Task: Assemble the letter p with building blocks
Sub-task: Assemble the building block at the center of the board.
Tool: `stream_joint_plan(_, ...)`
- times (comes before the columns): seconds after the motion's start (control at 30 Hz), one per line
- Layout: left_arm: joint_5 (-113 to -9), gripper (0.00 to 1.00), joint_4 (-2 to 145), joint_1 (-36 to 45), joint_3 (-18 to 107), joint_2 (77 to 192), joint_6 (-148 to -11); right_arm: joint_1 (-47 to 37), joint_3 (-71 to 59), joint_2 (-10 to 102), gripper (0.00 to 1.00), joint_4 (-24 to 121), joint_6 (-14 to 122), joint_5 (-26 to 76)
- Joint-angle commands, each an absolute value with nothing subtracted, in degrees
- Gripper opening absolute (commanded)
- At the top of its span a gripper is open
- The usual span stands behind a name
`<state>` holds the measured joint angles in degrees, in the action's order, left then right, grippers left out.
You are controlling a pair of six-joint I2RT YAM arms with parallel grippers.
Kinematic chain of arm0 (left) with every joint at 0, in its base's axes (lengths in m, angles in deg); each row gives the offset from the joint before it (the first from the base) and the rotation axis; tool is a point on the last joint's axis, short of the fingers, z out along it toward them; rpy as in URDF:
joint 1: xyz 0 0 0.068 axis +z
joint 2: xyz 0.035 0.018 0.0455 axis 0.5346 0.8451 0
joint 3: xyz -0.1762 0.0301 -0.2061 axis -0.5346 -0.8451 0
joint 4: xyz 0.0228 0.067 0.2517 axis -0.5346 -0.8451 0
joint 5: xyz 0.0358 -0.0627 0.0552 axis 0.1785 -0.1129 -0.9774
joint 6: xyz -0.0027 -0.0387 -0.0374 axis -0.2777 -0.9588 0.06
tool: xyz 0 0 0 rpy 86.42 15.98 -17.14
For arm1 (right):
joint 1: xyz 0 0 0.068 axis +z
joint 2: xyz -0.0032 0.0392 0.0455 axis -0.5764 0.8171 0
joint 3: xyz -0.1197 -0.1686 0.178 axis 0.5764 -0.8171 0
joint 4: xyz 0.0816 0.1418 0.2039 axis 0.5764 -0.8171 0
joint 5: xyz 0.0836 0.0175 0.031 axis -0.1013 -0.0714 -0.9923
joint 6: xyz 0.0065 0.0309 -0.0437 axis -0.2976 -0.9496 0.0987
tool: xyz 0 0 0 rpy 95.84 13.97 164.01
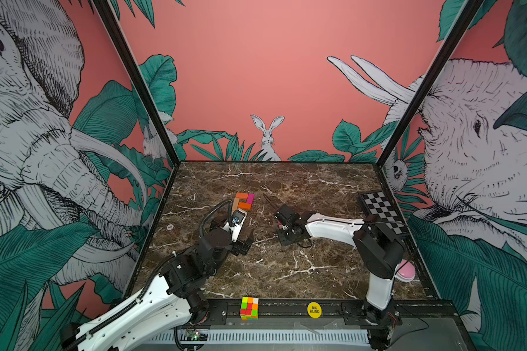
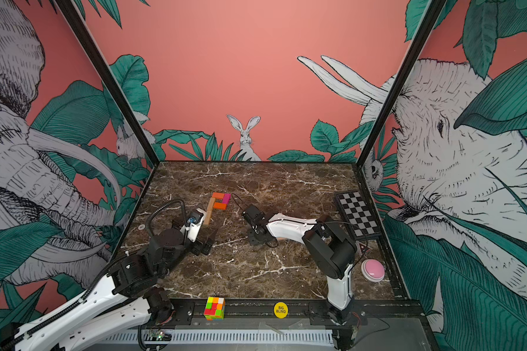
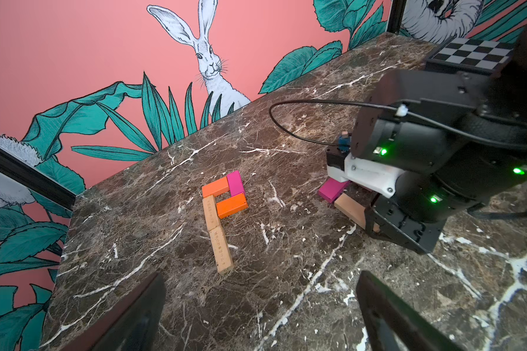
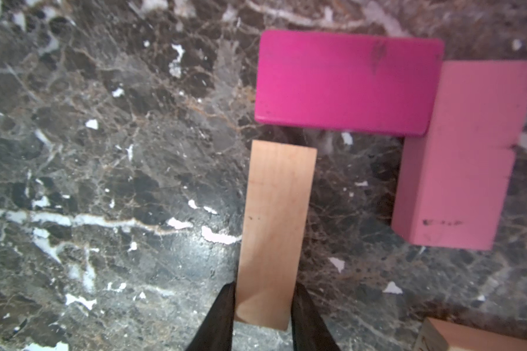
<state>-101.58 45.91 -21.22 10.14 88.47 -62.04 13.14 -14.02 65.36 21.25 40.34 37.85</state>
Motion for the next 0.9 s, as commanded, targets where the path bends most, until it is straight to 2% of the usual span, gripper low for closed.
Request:
stream_joint_plan(0.0,-101.4,1.00,46.9,-20.9,10.8,88.3,-62.1,13.0,-13.3,66.0,0.30,19.6,41.5,38.4)
stream_joint_plan(0.87,-101.1,1.00,46.6,-20.7,11.0,87.9,-62.4,12.3,-11.6,66.7,0.27,18.0,39.8,37.8)
